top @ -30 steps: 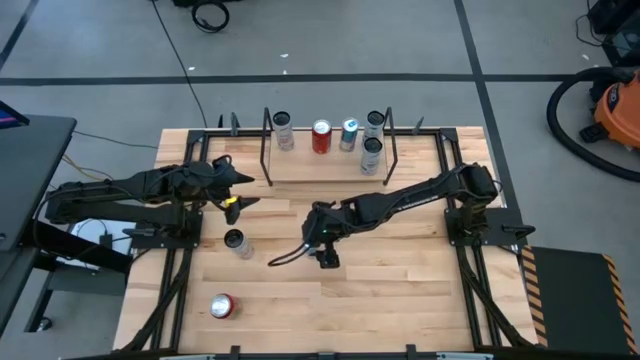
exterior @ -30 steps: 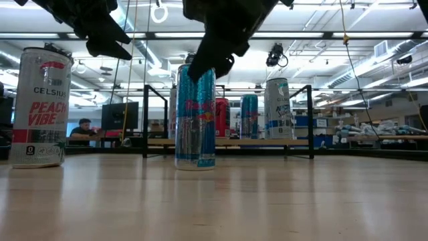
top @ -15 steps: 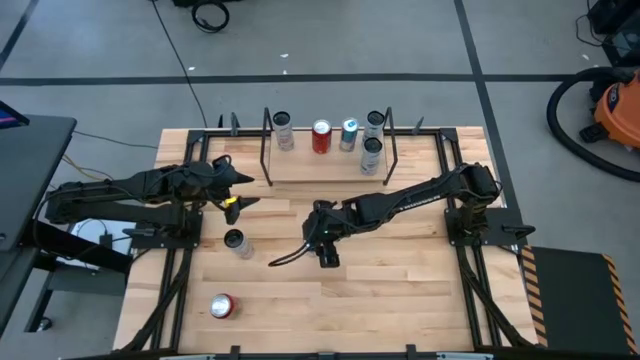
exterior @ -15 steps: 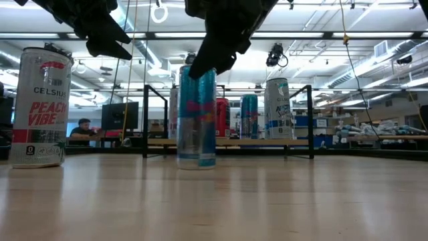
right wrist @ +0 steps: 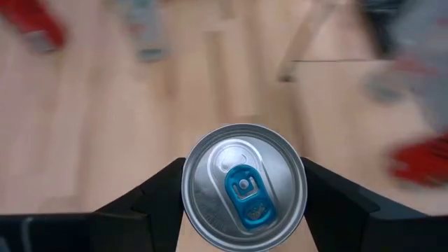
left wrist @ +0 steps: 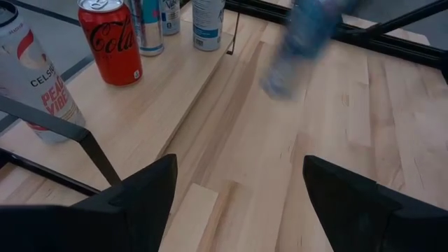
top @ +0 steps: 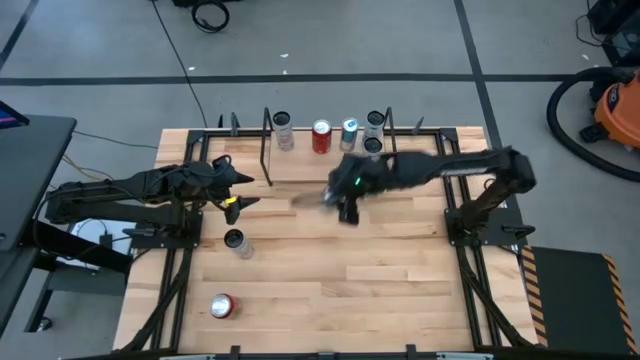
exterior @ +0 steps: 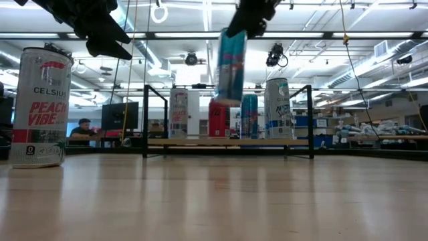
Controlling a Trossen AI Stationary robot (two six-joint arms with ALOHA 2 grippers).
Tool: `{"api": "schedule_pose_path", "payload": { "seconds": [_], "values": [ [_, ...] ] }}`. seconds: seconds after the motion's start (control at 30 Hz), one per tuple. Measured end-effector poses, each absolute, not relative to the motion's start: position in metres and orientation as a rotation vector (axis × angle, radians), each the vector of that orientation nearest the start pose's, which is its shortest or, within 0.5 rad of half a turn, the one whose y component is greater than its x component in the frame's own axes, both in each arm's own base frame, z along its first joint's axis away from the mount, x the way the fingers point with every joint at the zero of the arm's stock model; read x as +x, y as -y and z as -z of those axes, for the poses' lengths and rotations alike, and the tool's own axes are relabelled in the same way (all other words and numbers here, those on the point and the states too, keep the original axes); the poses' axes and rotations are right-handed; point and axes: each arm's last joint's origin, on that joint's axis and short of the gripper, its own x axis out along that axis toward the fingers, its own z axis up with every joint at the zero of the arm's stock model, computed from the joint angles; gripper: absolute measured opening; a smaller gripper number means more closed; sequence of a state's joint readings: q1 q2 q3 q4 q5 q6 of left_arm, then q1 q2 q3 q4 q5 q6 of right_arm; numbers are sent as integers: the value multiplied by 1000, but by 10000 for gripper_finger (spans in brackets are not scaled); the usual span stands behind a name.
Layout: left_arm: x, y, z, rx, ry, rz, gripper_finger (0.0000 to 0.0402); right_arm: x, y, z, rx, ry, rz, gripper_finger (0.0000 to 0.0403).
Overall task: Place canned beverage on shelf
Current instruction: Put the blue soda can on the shelf aligned with the other blue soda can
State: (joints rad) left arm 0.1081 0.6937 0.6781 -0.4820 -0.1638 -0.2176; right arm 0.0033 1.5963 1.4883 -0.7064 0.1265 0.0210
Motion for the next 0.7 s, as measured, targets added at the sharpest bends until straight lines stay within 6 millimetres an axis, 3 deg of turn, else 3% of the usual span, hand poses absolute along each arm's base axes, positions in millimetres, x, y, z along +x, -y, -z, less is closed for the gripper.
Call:
{"api": "schedule_pose_path", "payload": {
  "seconds": [0.27, 0.5, 0.7],
  "values": [
    [146, -21, -283, -197, -468, -319, 311, 305, 63, -367, -40, -726, 304, 244],
    [146, -21, -282, -196, -468, -319, 311, 300, 115, -353, 55, -781, 341, 244],
    [146, -21, -282, -194, -468, -319, 311, 308, 134, -329, 112, -877, 351, 244]
  ]
}}
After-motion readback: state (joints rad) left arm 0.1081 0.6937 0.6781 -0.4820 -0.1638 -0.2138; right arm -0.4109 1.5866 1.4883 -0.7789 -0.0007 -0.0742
